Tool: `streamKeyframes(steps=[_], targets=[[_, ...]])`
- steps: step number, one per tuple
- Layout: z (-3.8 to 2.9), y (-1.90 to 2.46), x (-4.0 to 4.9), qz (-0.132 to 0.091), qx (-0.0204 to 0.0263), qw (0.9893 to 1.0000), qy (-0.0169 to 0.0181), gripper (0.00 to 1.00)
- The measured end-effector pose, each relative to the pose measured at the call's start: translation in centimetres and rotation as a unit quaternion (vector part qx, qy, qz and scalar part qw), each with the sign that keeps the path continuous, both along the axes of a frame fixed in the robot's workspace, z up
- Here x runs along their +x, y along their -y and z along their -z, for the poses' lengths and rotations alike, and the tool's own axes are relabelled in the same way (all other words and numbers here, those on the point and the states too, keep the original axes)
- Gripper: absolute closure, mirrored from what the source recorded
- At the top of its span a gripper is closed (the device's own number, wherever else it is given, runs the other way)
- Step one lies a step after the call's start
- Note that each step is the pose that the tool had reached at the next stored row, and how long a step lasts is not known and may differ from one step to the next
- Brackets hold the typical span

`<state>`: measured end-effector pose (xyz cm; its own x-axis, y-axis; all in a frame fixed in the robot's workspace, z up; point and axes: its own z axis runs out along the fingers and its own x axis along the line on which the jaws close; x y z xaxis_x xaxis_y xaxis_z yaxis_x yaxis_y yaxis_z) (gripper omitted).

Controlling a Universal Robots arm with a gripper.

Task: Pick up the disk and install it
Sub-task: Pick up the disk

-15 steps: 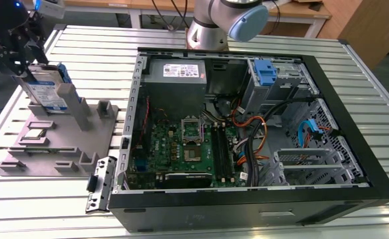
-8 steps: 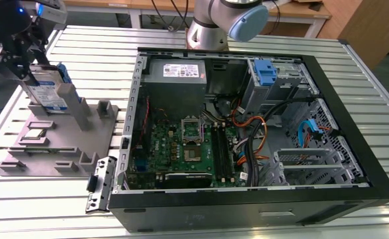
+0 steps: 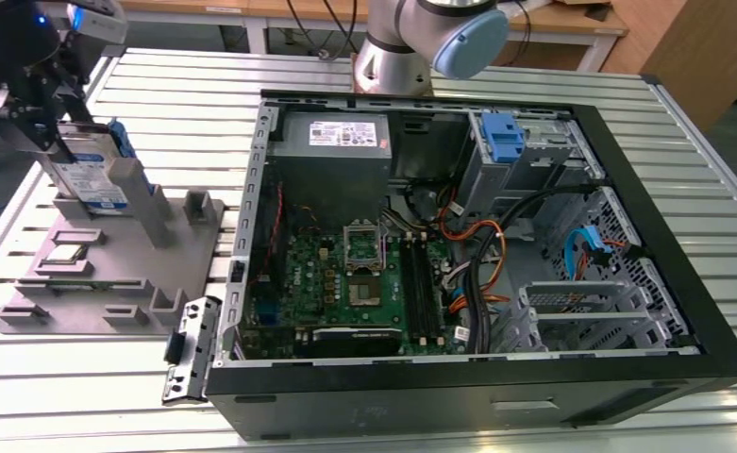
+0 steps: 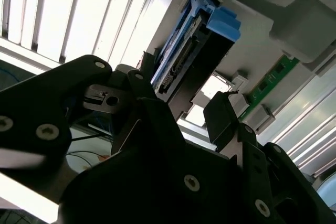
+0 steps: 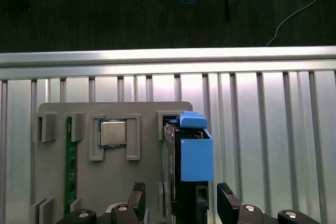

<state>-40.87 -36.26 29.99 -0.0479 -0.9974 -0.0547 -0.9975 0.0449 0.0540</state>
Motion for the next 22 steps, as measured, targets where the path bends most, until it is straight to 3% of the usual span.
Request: streamKeyframes(steps=[6, 15, 18, 22], targets=[[0.08, -0.03, 0.00, -0.026, 0.0061, 0.9996, 0.0001, 0.35], [0.14, -0.05, 0.00, -0.026, 0.0068, 0.9996, 0.0001, 0.35], [0.16, -0.06, 0.00, -0.013, 0.0069, 0.9999, 0.0002, 0.35], [0.16, -0.06, 0.00, -0.013, 0.0068, 0.9999, 0.0002, 0.35]])
